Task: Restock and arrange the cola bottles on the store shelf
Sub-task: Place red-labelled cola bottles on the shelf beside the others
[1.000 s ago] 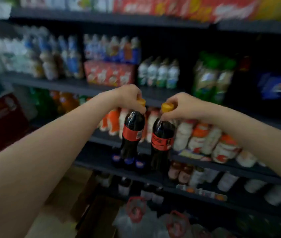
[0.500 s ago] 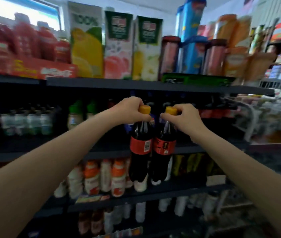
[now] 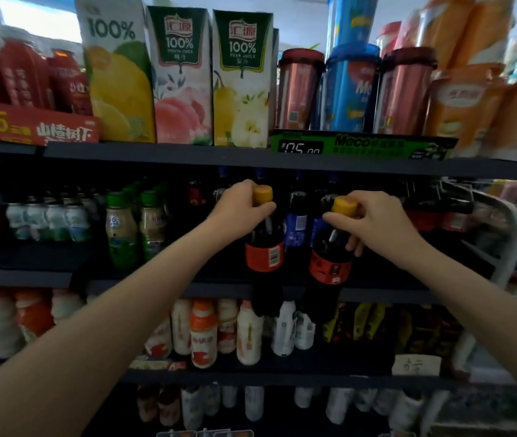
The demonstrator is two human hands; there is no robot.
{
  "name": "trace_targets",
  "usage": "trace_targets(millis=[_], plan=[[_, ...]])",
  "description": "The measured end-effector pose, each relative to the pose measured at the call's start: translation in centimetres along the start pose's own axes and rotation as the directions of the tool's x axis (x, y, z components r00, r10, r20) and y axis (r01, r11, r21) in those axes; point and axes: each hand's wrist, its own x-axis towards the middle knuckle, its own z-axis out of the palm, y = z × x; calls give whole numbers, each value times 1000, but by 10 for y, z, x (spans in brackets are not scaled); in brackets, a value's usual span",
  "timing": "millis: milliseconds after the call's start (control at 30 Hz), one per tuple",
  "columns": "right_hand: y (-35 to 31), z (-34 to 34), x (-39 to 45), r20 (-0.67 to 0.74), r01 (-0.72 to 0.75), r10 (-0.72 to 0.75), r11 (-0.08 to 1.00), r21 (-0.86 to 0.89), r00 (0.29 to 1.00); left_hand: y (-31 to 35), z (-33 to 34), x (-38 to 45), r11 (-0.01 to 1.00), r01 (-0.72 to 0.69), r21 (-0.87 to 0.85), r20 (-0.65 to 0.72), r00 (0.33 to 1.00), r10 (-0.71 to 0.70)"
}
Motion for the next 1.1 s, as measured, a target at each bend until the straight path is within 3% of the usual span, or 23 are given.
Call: trace_targets(millis=[133, 267, 400, 567, 933, 1100], plan=[[-24, 31, 13, 98, 72, -79, 995, 69, 992, -33, -34, -8, 998, 52, 29, -73, 996, -50], [-52, 69, 29, 128, 114, -133, 983, 147, 983, -65, -64, -12, 995, 27, 94, -175, 984, -10], [-77, 106, 49, 93, 131, -151, 972, 194, 984, -94, -80, -1, 999, 17, 35, -287, 958, -6], [-94, 147, 69, -14, 119, -119, 975, 186, 993, -136, -81, 30, 1000, 2, 22, -317, 949, 5], [-94, 199, 107, -190, -12, 49, 982, 190, 981, -166, -72, 104, 996, 19, -88, -202, 979, -36], [-87, 210, 131, -28, -100, 101, 994, 51, 994, -177, -68, 124, 987, 83, -139, -131, 986, -102]])
